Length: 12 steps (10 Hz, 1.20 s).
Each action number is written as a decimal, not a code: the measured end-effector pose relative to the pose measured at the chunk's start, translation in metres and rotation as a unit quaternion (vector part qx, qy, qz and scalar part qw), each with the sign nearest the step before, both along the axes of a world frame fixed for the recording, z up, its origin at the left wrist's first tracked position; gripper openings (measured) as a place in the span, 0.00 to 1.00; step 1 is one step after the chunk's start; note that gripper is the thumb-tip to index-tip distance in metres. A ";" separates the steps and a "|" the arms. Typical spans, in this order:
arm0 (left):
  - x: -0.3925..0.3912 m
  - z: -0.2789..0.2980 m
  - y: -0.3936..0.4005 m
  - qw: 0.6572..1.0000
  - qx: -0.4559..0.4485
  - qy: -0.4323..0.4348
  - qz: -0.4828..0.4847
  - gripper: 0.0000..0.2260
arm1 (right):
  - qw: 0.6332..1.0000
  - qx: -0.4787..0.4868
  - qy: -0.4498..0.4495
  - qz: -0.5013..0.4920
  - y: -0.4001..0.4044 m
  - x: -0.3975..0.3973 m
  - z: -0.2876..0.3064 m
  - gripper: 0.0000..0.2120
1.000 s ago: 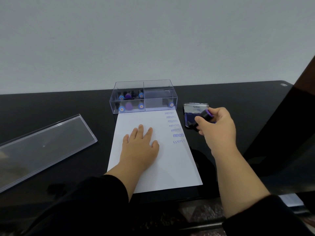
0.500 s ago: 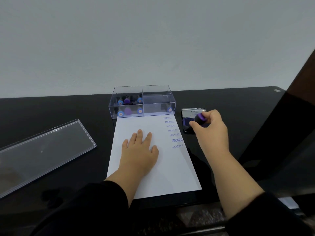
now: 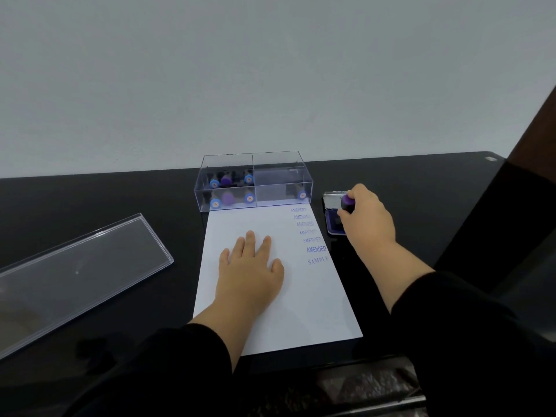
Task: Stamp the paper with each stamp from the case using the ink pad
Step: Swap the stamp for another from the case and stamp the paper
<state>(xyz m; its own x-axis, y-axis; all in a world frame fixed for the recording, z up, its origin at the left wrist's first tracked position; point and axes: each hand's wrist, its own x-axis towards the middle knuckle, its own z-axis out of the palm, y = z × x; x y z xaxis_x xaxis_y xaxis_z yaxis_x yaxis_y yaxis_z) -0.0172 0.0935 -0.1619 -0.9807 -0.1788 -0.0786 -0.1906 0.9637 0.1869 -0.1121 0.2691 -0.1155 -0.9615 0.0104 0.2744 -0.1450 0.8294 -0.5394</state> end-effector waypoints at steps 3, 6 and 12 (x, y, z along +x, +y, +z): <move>-0.001 0.001 -0.001 1.000 -0.011 -0.011 -0.003 0.25 | 0.999 -0.021 -0.013 -0.019 0.004 0.015 -0.001 0.06; -0.001 0.000 0.000 1.000 -0.002 -0.001 0.000 0.25 | 0.999 0.000 -0.015 -0.031 0.009 0.047 -0.005 0.06; -0.002 0.001 -0.001 1.000 -0.002 -0.011 0.000 0.25 | 0.998 -0.040 0.012 -0.046 0.009 0.063 -0.009 0.05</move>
<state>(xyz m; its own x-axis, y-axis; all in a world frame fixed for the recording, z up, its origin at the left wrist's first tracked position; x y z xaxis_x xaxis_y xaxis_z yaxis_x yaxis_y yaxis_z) -0.0188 0.0928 -0.1613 -0.9788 -0.1795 -0.0989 -0.1949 0.9644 0.1785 -0.0488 0.2780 -0.1250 -0.9486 0.1215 0.2922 -0.0837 0.7941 -0.6020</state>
